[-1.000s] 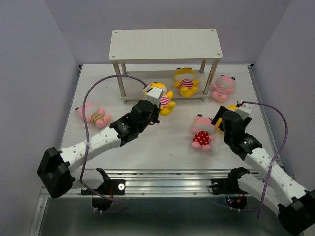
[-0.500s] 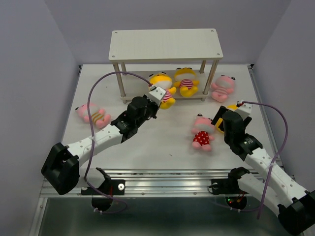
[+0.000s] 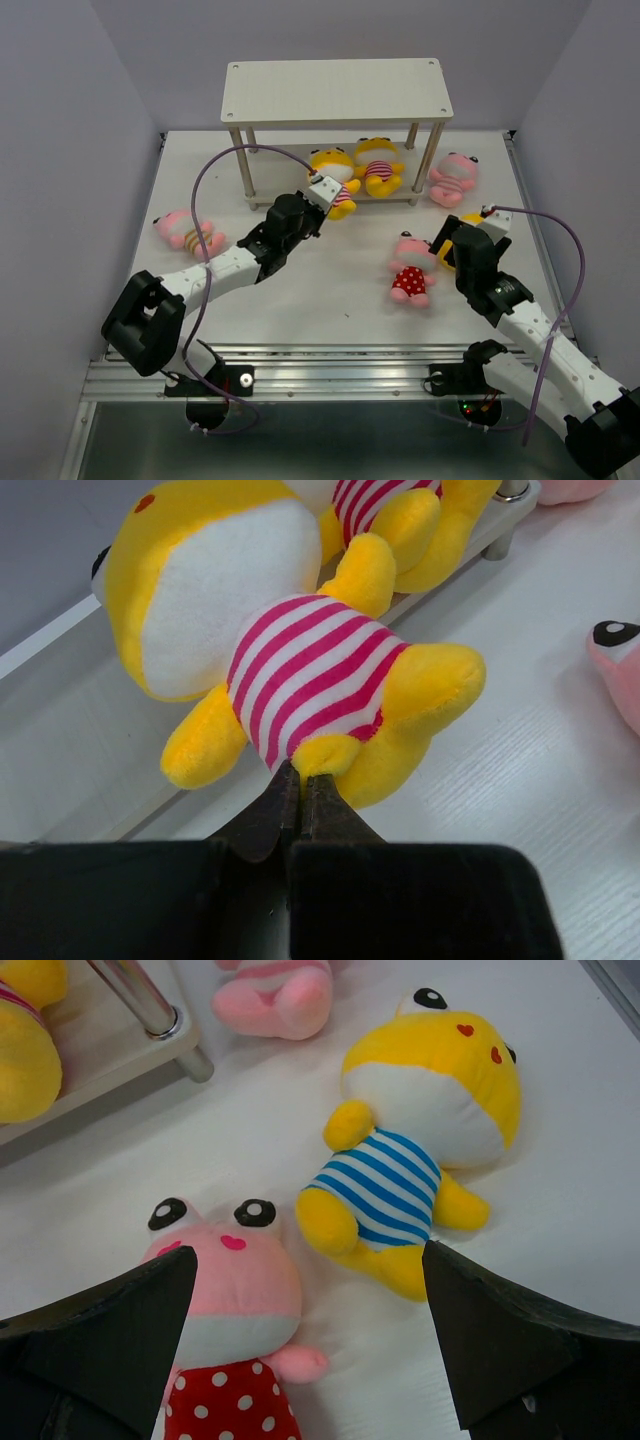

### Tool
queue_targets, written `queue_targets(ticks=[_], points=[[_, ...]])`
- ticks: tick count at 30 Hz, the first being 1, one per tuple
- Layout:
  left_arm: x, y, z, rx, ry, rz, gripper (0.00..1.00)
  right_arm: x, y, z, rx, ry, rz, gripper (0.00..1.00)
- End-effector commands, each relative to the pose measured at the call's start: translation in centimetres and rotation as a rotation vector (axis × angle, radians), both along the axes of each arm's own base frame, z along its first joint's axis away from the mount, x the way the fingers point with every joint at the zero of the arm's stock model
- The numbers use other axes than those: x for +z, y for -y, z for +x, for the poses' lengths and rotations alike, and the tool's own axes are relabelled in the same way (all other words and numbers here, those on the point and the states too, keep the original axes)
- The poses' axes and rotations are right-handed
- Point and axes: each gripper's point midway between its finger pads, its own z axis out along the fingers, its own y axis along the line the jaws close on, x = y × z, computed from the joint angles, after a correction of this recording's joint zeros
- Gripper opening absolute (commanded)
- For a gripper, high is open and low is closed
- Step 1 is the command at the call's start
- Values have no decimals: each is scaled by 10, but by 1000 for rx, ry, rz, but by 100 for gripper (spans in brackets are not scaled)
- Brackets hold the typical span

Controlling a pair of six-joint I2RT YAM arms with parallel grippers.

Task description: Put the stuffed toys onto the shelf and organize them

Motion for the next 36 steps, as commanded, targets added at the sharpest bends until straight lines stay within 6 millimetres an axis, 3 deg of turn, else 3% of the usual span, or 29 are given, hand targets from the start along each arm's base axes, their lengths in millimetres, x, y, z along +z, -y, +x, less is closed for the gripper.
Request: queue_targets(ticks=[1, 15, 36], points=[[24, 0, 17, 21, 102, -39, 0, 11, 4, 4, -26, 61, 1, 100], [17, -8, 58, 98, 119, -36, 0, 11, 6, 4, -39, 75, -2, 100], [5, -6, 91, 140, 117, -48, 0, 12, 5, 6, -30, 76, -9, 100]])
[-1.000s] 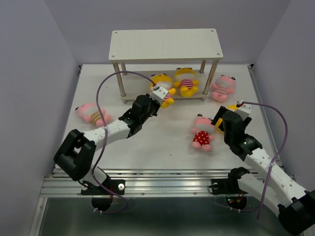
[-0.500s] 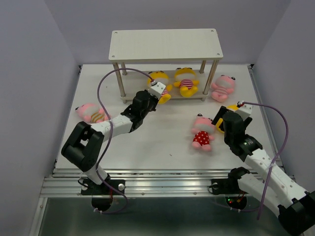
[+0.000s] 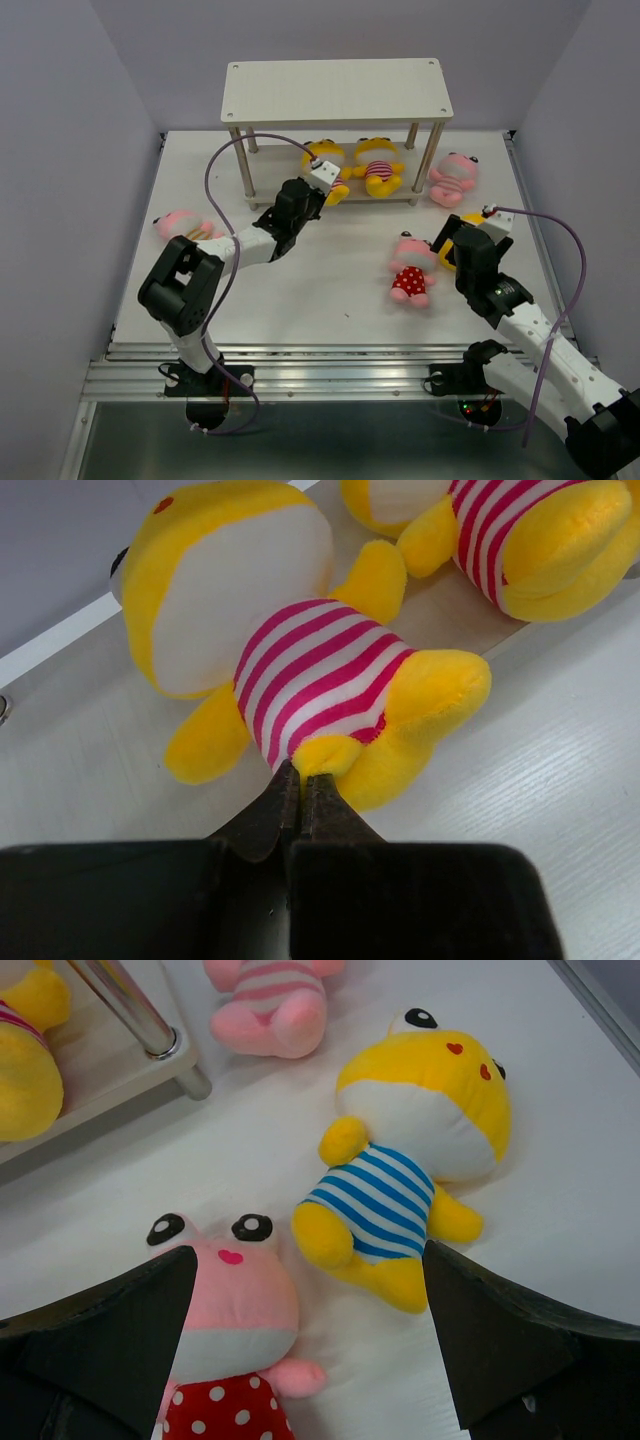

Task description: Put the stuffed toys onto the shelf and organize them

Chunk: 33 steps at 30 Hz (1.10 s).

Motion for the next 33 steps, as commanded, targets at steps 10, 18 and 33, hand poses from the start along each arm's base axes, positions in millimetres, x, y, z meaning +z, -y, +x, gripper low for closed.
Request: queue_targets(ticks=[10, 18, 33], points=[[42, 6, 30, 39, 121, -75, 0, 10, -1, 7, -2, 43, 1, 100], [43, 7, 41, 51, 124, -78, 0, 6, -6, 10, 21, 28, -3, 100], [37, 5, 46, 58, 94, -93, 17, 10, -6, 10, 22, 37, 0, 100]])
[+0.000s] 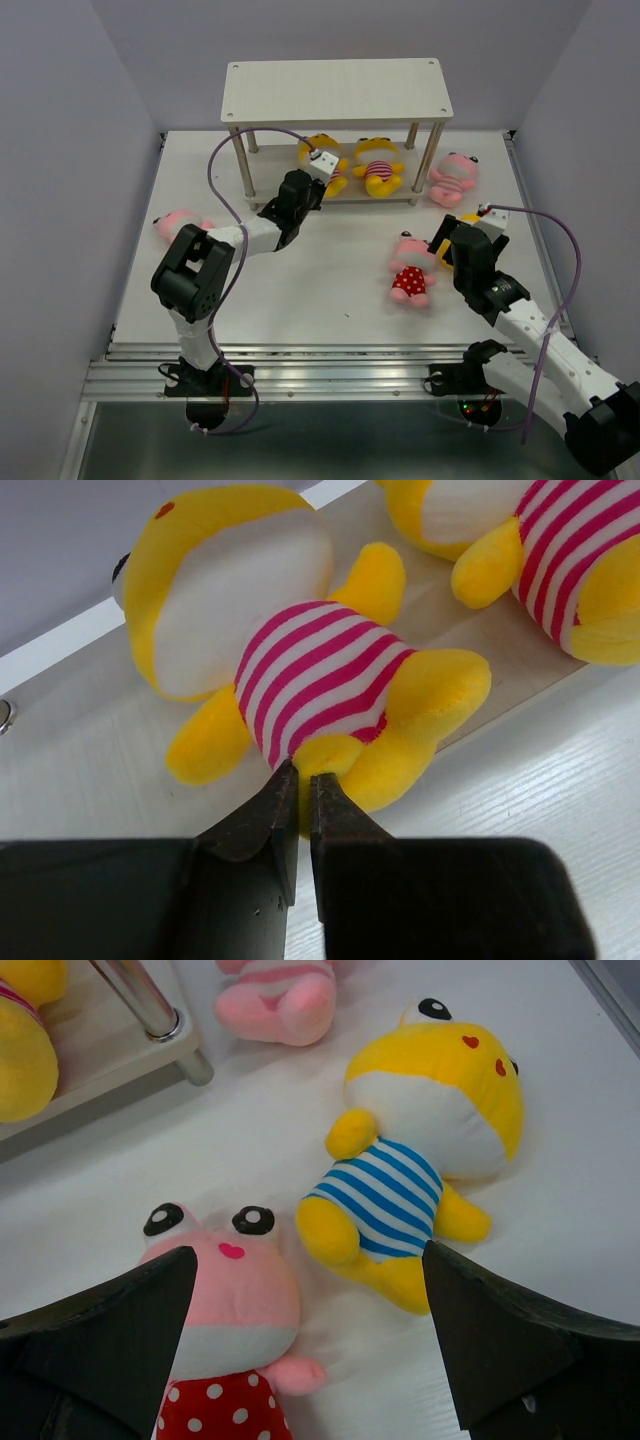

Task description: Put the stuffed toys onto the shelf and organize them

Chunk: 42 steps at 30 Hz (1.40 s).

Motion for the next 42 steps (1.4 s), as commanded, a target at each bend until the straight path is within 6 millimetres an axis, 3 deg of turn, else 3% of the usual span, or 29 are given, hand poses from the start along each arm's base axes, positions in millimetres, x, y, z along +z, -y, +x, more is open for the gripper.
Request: queue_targets(ticks=[1, 4, 16, 25, 33, 38, 42], points=[[42, 6, 13, 8, 94, -75, 20, 17, -1, 6, -7, 66, 16, 100], [41, 6, 15, 12, 85, -67, 26, 15, -1, 6, -8, 61, 13, 100], [37, 7, 13, -10, 63, -49, 28, 19, 0, 5, -8, 77, 19, 100], [29, -8, 13, 56, 28, -42, 43, 19, 0, 4, -6, 77, 19, 100], [29, -17, 14, 81, 23, -41, 44, 18, -1, 4, -3, 75, 20, 100], [24, -16, 11, 55, 10, -28, 22, 17, 0, 5, -5, 70, 17, 100], [23, -2, 5, -40, 5, -15, 3, 17, -1, 5, -5, 70, 19, 100]])
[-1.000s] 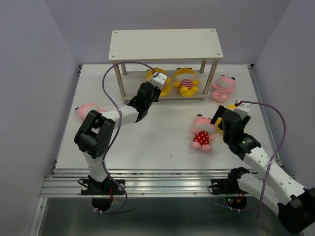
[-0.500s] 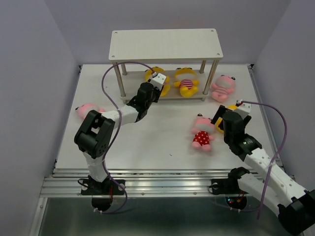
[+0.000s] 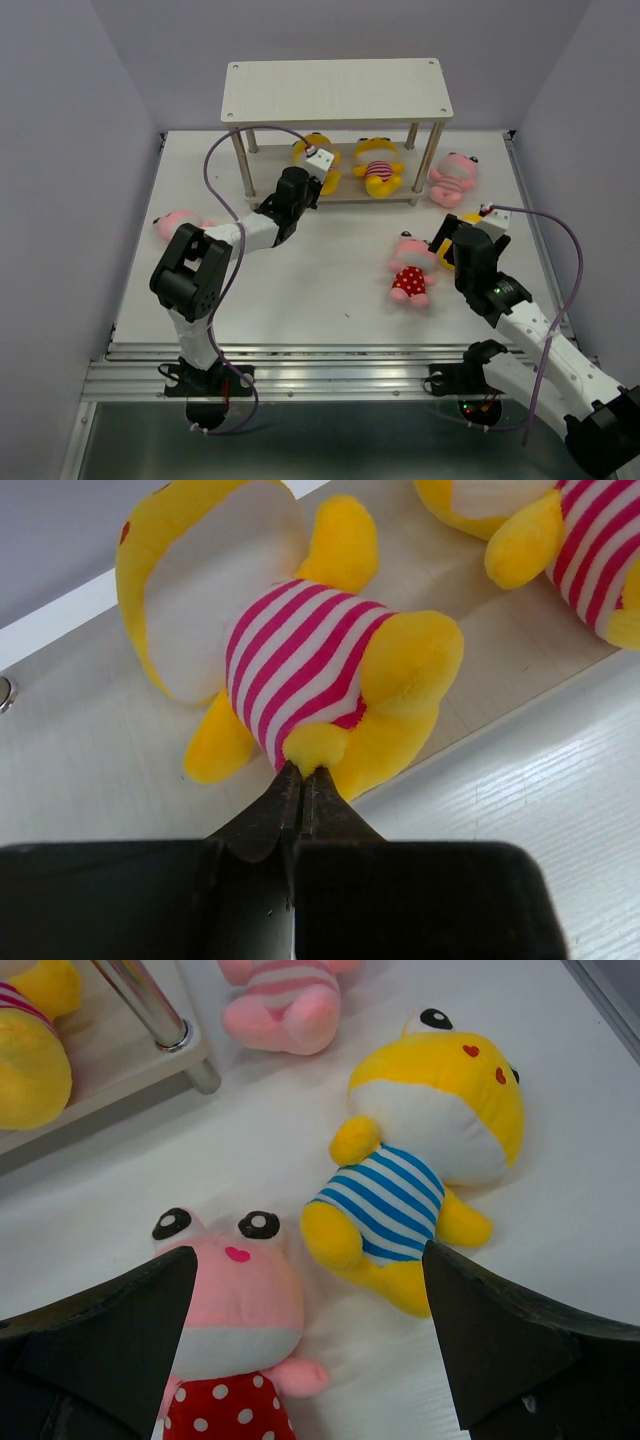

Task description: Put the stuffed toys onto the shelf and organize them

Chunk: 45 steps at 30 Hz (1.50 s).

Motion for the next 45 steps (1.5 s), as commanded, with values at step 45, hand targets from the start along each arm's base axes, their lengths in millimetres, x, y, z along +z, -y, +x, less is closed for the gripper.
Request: queue_targets(ticks=[45], points=[[23, 2, -11, -248, -25, 187, 20, 9, -7, 8, 25, 51, 17, 100]])
